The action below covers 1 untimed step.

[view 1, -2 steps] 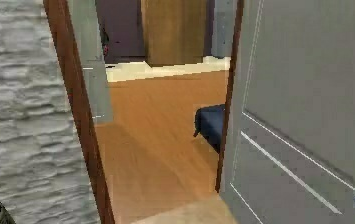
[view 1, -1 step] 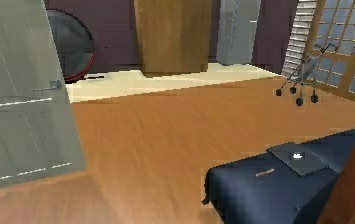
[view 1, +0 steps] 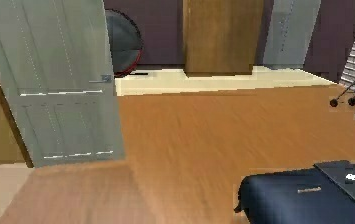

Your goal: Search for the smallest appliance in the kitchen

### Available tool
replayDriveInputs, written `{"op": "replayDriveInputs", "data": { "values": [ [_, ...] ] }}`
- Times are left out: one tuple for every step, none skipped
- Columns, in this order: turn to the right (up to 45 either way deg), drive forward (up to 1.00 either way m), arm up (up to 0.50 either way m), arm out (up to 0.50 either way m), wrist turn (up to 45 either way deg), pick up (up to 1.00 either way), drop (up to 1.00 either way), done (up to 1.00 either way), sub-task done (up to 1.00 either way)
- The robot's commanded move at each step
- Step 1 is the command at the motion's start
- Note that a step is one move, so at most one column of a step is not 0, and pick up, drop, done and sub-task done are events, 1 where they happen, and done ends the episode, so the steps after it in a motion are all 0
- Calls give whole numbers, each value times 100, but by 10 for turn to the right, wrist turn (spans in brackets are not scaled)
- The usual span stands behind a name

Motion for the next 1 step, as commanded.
{"op": "replayDriveInputs", "data": {
  "values": [
    [0, 100, 0, 0, 0, 0, 0, 0, 0]
  ]
}}
